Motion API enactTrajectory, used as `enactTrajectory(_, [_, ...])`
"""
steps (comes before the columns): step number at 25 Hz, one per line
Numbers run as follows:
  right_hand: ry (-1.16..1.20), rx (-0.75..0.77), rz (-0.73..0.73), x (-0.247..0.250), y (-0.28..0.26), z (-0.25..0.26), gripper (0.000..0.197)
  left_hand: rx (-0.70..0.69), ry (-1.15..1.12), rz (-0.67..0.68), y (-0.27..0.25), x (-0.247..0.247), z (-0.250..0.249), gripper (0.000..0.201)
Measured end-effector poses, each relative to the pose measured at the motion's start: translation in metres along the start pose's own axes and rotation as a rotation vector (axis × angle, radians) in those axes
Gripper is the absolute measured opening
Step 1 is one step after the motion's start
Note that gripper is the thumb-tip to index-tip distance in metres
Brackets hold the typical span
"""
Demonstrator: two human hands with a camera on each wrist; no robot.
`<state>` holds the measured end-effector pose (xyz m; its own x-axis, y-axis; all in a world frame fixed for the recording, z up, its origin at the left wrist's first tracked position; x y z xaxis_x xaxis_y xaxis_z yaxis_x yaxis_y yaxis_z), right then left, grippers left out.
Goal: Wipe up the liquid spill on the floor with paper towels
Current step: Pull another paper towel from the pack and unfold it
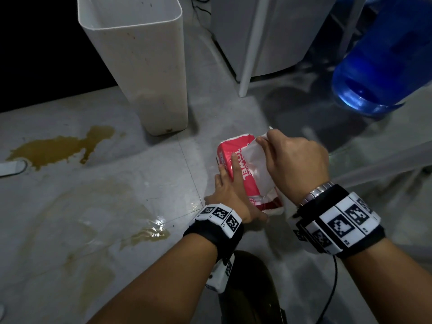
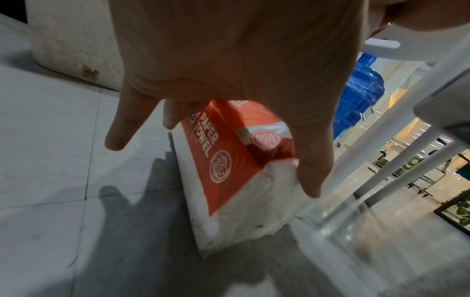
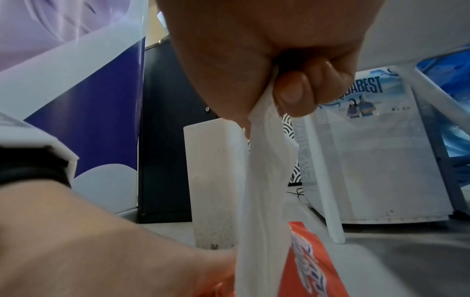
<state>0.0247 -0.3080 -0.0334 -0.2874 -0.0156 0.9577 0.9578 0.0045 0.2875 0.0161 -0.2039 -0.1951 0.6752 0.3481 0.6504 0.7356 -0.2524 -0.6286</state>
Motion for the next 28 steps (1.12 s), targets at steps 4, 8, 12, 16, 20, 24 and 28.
enactTrajectory(4, [0.005,0.010,-0.038,0.022,0.002,0.005,0.026,0.004,0.008,0.004,0.001,0.000,0.001,0.168])
enactTrajectory(8, [0.000,0.014,-0.087,0.051,0.008,0.008,0.028,0.035,0.004,0.052,0.007,-0.003,0.006,0.166])
enactTrajectory(12, [0.055,0.014,-0.129,0.079,0.009,0.015,0.031,0.020,-0.021,0.045,0.008,-0.004,0.010,0.166])
enactTrajectory(16, [0.158,-0.012,-0.202,0.126,0.020,0.016,0.037,-0.002,-0.002,0.028,0.007,-0.002,0.004,0.165])
enactTrajectory(20, [0.609,-0.036,-0.252,0.129,0.026,0.005,0.042,-0.080,-0.529,0.102,0.006,0.009,0.030,0.114])
enactTrajectory(24, [1.148,-0.267,-0.205,0.070,0.018,0.001,0.025,0.141,-1.334,0.196,-0.032,0.057,0.077,0.030])
enactTrajectory(28, [1.369,-0.530,-0.082,-0.009,0.002,0.021,0.024,-0.072,-1.647,0.320,-0.082,0.127,0.074,0.056])
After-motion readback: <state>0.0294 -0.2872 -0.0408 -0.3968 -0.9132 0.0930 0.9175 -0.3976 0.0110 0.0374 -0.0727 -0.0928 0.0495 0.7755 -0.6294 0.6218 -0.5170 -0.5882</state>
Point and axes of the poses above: each hand's wrist, its own y-axis towards the middle knuckle, its own x-axis out of the back of the hand, z = x × y, the point moved 9 cm from there along y, towards the middle knuckle, and after that the axes turned 9 degrees about x, right-handed, at the moved point
